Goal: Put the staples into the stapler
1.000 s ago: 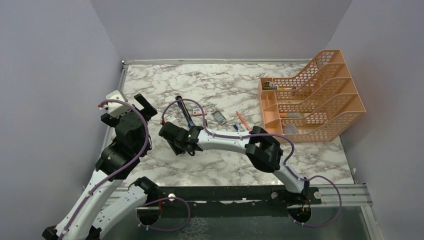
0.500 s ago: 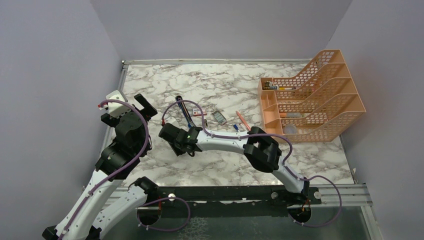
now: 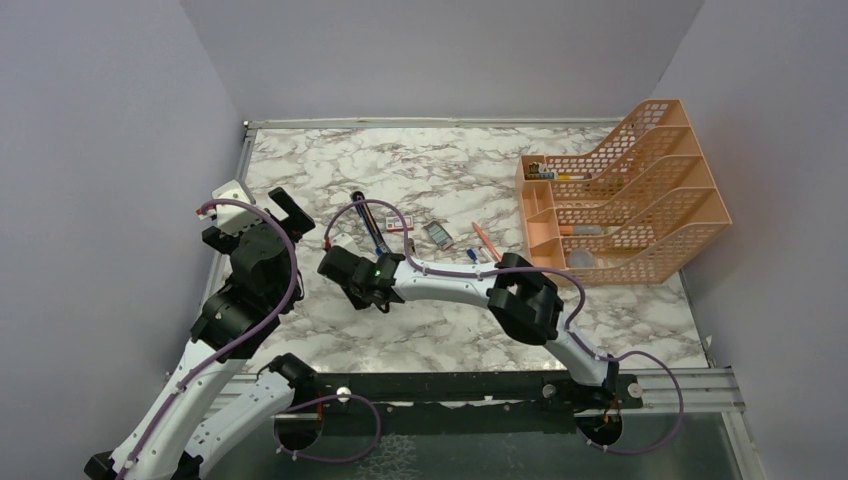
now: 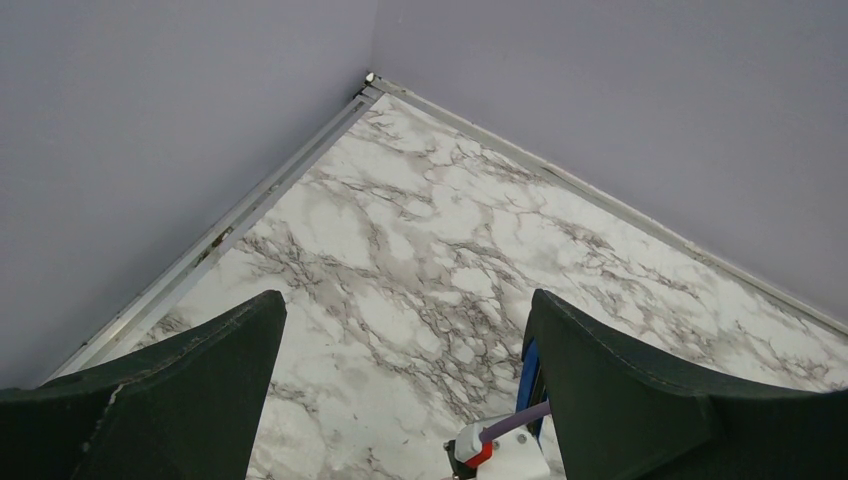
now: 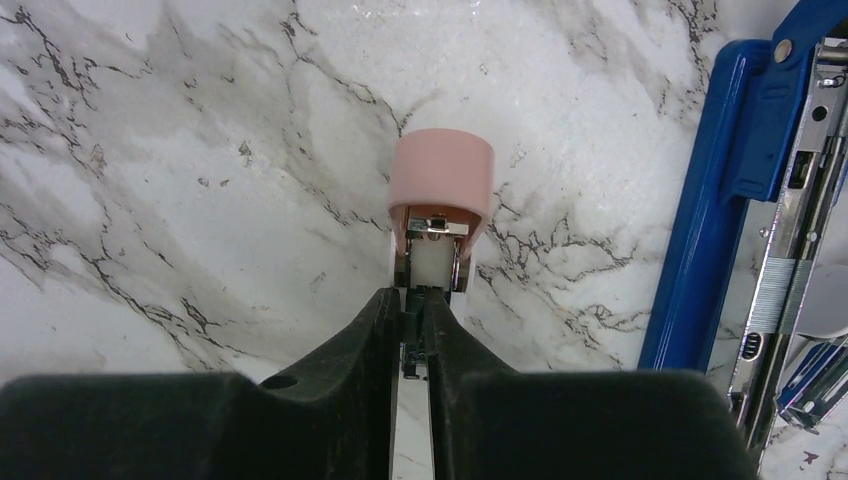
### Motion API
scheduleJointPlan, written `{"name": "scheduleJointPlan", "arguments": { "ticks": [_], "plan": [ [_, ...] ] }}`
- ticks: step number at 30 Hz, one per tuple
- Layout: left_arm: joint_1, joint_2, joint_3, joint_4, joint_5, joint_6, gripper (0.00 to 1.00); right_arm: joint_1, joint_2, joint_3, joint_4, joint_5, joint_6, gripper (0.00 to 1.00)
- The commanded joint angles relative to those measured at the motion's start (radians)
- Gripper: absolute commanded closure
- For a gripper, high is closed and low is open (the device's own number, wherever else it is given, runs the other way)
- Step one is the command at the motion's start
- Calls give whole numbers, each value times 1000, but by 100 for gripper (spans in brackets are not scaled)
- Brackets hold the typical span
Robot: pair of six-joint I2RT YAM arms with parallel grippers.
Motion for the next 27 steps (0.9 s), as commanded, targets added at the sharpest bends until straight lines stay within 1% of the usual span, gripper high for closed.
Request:
{"name": "scheduleJointPlan", "arguments": {
  "ticks": [1, 7, 12, 20, 27],
  "plan": [
    [6, -4, -10, 9, 13, -6, 7, 5, -62, -13, -3, 37, 28, 82],
    [6, -6, -12, 9, 13, -7, 7, 5, -113, -59, 17, 69, 54, 85],
    [5, -6, -12, 9, 13, -6, 7, 5, -138, -81, 29, 85, 62, 86],
    [5, -10, -13, 9, 16, -7, 7, 5, -130, -93, 24, 91, 64, 86],
    [5, -11, -13, 9, 16, -6, 7, 5, -105, -89, 8, 62, 74, 86]
  ]
}}
